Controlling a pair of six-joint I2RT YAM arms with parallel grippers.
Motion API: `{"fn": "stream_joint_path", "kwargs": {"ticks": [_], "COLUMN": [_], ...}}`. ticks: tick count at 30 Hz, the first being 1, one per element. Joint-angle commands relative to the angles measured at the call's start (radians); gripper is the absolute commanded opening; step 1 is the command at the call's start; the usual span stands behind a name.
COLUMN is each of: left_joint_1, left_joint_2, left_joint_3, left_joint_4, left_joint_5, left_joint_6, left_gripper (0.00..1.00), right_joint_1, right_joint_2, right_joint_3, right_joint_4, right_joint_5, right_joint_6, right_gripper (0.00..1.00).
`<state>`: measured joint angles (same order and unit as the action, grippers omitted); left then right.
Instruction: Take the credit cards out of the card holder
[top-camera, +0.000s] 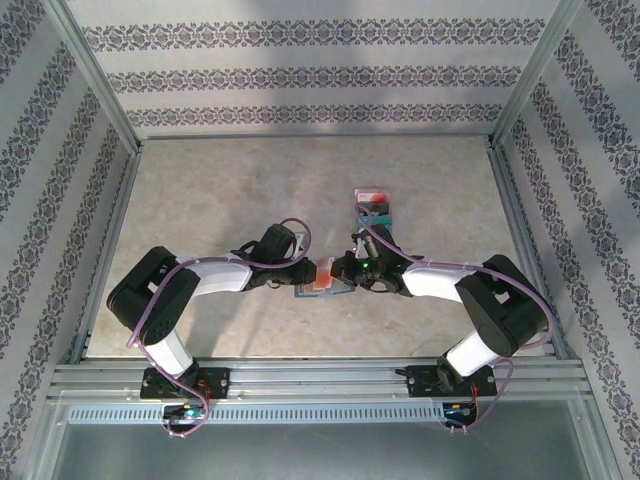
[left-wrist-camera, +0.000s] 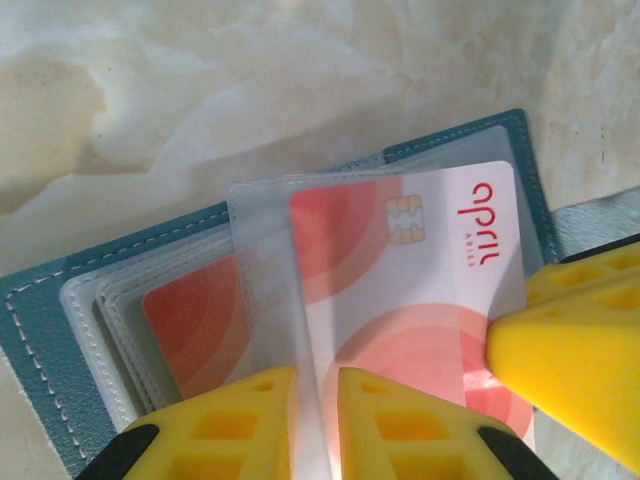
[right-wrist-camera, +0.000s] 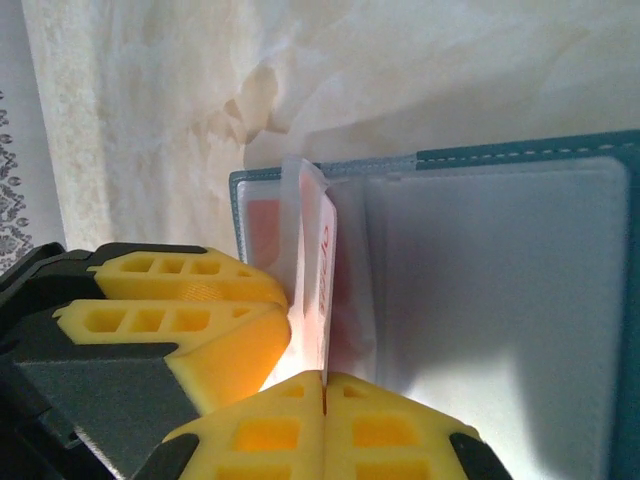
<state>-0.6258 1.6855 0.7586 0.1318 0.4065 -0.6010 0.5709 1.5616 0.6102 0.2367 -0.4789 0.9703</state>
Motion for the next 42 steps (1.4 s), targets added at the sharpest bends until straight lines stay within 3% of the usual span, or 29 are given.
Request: {"fn": "stream_joint_path", "kwargs": {"ticks": [1, 6, 14, 23, 42], "left_joint_1": [-0.010, -0.010, -0.011, -0.011, -0.009], "left_joint_2": [0.000, 0.001, 0.023, 0.029, 0.020], "left_joint_3": [-0.022, -0.020, -0.009, -0.018, -0.031], "left_joint_4": [-0.095, -0.101, -0.094, -0.074, -0.081], "left_joint_5": [-0.049, -0.054, -0.031, -0.015, -0.056], "left_joint_6": [0.032, 0.040, 0.045, 0.030, 0.025], "left_gripper": [0.18, 0.17, 0.14, 0.13, 0.11], "right_joint_1": [-0.013, -0.019, -0.008, 0.014, -0.020], "right_joint_2": [-0.020, -0.025, 0.011, 0.039, -0.006], "right_joint_3": [-0.017, -0.015, 0.006, 0.022, 0.021], "right_joint_4": [-0.003, -0.042, 0.048, 0.102, 0.008], "right_joint_5": [0.005, 0.019, -0.033, -0.029, -0.019], "right_joint_6": [-0.016, -0.042, -0.018, -0.004, -0.060], "right_gripper": [0.04, 0.03, 0.13, 0.16, 0.05]}}
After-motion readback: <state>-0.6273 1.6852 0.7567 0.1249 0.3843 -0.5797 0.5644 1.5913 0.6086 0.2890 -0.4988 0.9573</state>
